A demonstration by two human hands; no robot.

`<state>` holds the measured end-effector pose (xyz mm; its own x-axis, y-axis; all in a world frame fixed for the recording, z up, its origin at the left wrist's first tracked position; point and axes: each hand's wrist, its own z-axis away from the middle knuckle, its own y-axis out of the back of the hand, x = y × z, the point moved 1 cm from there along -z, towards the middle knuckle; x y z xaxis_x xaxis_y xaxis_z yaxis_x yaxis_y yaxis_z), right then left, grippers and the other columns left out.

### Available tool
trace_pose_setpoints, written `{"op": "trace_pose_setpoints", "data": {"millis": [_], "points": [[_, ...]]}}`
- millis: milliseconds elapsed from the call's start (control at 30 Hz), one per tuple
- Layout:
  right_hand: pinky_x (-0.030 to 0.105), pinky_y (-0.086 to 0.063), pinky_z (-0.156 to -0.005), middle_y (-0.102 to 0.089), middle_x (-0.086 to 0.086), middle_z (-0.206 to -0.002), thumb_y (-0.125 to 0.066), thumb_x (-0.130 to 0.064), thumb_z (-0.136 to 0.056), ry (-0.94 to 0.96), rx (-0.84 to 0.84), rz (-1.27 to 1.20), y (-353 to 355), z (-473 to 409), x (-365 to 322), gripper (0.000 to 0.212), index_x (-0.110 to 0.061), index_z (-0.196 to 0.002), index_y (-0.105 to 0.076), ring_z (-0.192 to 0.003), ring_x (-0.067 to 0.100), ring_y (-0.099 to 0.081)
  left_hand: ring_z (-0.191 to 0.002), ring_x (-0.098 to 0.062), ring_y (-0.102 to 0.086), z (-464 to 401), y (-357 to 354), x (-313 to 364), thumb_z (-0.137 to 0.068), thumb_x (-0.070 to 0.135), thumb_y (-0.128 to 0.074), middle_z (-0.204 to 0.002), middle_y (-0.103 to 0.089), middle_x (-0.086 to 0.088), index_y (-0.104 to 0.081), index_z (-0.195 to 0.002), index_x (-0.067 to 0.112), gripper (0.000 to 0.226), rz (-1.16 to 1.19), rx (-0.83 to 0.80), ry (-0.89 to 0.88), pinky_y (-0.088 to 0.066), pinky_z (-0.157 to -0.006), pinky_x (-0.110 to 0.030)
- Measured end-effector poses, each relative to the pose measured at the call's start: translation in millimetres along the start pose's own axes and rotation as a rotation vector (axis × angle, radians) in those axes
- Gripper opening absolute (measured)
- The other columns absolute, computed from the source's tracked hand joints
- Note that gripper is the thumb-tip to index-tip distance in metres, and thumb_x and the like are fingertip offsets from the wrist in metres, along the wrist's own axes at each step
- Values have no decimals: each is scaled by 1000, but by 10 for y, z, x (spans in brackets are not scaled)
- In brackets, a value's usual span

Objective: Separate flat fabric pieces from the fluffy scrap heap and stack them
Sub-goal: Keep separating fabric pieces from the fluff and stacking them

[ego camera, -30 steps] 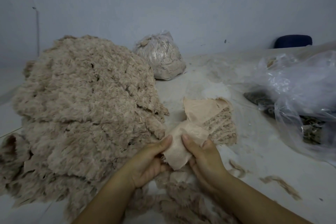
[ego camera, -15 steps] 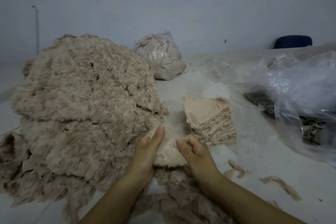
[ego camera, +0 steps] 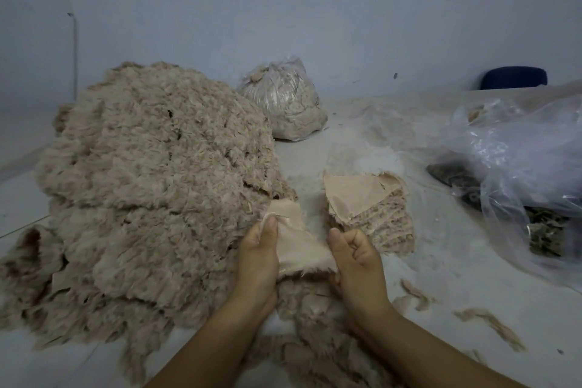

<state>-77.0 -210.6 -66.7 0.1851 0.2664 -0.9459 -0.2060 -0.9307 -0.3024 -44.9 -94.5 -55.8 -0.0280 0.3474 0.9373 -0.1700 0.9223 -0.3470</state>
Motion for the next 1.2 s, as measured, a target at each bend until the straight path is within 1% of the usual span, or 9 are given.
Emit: {"op": "trace_pose_setpoints", "data": {"millis": [233,333,467,600,667,767,1000,1100,1200], "points": [[16,-29,-38,-39,-9,-44,-52,-23,-96,95,85,200,194,-134,-55,29,-13,-69,-46,-39,5,-33,-63,-15,-68,-132,198,130,-97,22,-50,-73,-72,-3,-64,-92,15,17,33,66,56,-55,-52,-25],[22,-31,-41,-40,-5,-43,-55,-50,-87,83,-91,235,84,-89,-24,45,-12,-63,-51,-40,10,-35,-71,-19,-70,-89,114,189,-86,24,-59,-83,-73,-12,-69,-95,8,20,49,-180,89,-57,-59,-27],[19,-35,-38,-51,-2,-48,-42,-80,-67,4,-162,212,69,-124,-79,78,-5,-79,-61,-42,11,-45,-69,-20,-69,-14,86,253,-82,30,-66,-83,-72,-13,-75,-92,12,22,2,-532,137,-55,-58,-27],[19,-33,-38,-49,2,-49,-64,-60,-77,-75,-284,54,134,-132,-175,42,-18,-73,-64,-42,12,-42,-77,-26,-66,-21,146,217,-86,27,-65,-92,-69,-23,-68,-101,0,31,-174,-682,195,-54,-65,-30],[18,-33,-38,-46,-1,-44,-66,-37,-82,40,-185,99,174,-169,-256,23,-22,-65,-63,-38,10,-39,-80,-28,-65,-44,148,224,-78,25,-74,-98,-69,-23,-67,-103,0,37,-247,-627,207,-54,-68,-31],[19,-30,-38,-43,-2,-43,-63,-20,-89,125,-46,112,222,-307,-393,26,-18,-63,-58,-37,9,-36,-72,-20,-68,-137,66,294,-63,21,-76,-90,-72,-14,-68,-95,6,36,-191,-454,138,-56,-61,-26],[24,-39,-51,-56,-10,-53,-67,-28,-87,221,223,316,435,-944,-800,18,-21,-74,-56,-50,10,-52,-79,-21,-62,-704,-590,439,-80,17,-74,-100,-64,-12,-59,-101,13,27,-153,-176,2,-53,-66,-31],[23,-38,-56,-58,-6,-72,-64,-30,-87,207,339,506,601,-1107,-755,15,-24,-80,-52,-68,14,-54,-60,-15,-54,-805,-809,292,-84,19,-71,-84,-59,-9,-55,-102,13,26,-267,-137,15,-47,-47,-19],[31,-34,-59,-53,-5,-76,-62,-38,-87,141,323,730,719,-1106,-630,24,-22,-99,-48,-78,19,-55,-79,-24,-59,-802,-874,126,-87,21,-68,-102,-60,-15,-51,-115,6,37,-362,-58,4,-52,-69,-29]]}}
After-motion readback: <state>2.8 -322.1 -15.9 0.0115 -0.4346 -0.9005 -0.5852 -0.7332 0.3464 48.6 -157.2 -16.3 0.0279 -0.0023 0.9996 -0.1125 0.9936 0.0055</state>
